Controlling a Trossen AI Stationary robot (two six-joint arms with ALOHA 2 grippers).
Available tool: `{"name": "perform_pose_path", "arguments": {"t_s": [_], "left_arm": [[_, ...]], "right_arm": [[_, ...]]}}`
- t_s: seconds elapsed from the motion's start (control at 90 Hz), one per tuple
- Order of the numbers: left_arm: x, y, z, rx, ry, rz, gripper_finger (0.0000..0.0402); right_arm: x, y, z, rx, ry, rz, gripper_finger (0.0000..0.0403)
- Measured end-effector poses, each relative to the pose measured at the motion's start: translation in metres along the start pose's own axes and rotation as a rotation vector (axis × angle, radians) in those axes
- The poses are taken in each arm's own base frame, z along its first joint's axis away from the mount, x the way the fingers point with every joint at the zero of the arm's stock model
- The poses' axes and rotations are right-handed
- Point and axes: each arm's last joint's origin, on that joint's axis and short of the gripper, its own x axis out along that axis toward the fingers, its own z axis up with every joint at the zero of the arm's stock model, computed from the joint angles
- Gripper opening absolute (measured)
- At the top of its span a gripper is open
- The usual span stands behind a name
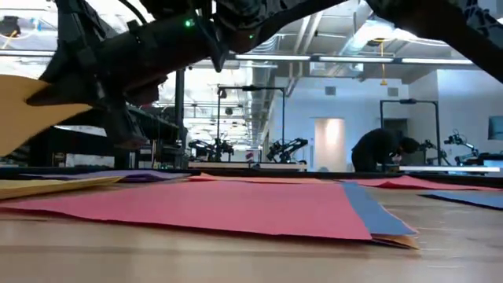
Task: Organize paper
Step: Stack the yellow paper on top of the other yellow paper
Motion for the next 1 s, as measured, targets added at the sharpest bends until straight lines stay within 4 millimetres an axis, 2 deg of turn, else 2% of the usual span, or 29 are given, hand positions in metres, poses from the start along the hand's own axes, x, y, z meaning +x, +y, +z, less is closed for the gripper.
{"name": "perform_pose_path", "arguments": {"t_s": [0.211,0.378,0.589,1.0], "left_arm": [[0.0,0.0,0.0,0.002,0.0,0.0,0.0],[0.0,0.0,0.0,0.002,0.0,0.0,0.0],[0.0,0.0,0.0,0.001,0.001,0.0,0.0],[0.0,0.0,0.0,0.002,0.001,0.0,0.0]], "right_arm": [[0.0,0.0,0.0,0.007,-0.002,-0.002,0.001],[0.0,-0.001,0.0,-0.002,-0.006,-0.014,0.006],[-0.001,-0.014,0.001,-0.051,-0.01,-0.146,0.0114],[-0.007,-0.031,0.004,-0.1,0.057,-0.357,0.0119]]}}
